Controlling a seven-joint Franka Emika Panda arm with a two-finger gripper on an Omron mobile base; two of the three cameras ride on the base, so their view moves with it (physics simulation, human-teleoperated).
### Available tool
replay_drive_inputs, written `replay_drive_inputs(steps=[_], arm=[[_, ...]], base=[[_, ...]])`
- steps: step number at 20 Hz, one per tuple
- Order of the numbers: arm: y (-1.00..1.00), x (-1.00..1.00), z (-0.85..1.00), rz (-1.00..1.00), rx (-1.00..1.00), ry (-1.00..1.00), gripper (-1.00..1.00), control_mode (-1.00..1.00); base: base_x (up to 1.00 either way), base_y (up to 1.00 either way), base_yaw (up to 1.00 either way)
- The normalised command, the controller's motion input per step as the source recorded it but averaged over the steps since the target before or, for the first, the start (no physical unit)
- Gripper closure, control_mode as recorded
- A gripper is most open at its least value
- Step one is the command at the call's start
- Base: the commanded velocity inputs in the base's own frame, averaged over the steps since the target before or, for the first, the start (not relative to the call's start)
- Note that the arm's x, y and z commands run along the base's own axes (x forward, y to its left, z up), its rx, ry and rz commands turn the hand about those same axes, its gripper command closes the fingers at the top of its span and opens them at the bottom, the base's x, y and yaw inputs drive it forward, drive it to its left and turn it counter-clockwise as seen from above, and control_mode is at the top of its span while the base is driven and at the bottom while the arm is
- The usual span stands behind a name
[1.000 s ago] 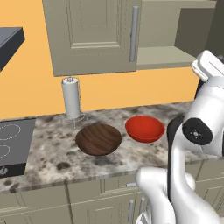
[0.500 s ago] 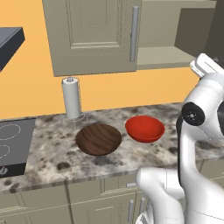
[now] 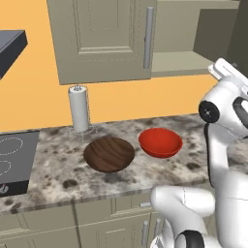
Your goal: Open the cabinet. Pick the bowls from the counter and place them in the cabinet. Then close the cabinet.
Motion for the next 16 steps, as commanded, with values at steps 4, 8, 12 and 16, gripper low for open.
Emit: replay_drive_inputs(steps=[4, 8, 12, 16], arm=[[-0.71, 0.88, -0.33, -0.04, 0.01, 0.00, -1.00, -1.00], [-0.98, 0.90, -0.38, -0.03, 0.08, 0.00, -1.00, -1.00], [-1.00, 0.68, -0.25, -0.04, 0.14, 0.00, -1.00, -1.00], [-1.00, 0.54, -0.18, -0.02, 0.17, 0.00, -1.00, -1.00]], base=[[0.00, 0.00, 0.00], [0.00, 0.00, 0.00], [0.00, 0.00, 0.00], [0.00, 0.00, 0.00]])
